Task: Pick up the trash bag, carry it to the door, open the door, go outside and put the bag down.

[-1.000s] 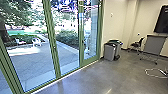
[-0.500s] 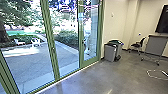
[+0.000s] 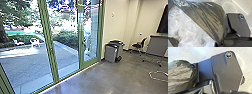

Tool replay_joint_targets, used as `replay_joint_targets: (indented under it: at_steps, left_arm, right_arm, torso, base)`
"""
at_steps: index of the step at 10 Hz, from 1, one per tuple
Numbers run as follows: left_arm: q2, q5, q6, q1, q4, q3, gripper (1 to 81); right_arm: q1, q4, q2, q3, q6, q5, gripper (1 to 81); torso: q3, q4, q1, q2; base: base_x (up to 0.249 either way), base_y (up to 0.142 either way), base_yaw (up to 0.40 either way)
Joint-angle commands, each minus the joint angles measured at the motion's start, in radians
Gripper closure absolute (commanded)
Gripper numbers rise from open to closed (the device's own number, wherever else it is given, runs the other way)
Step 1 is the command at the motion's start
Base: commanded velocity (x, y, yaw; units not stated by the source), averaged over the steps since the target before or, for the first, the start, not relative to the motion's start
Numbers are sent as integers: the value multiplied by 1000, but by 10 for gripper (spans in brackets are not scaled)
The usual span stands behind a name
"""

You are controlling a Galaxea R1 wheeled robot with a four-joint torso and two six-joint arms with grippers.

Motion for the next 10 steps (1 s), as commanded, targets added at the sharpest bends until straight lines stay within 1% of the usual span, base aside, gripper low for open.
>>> replay_joint_targets:
  at_steps: [1,10]
  left_arm:
    - [4,52,9,-59,11,-2,811]
    - [4,52,9,-60,11,-3,811]
  right_arm:
    - [51,-2,4,1,-5,-52,10]
    - [51,1,1,1,-4,-52,10]
  torso:
    - [0,0,0,0]
    - [0,0,0,0]
  base:
    - [160,0,0]
    - [159,0,0]
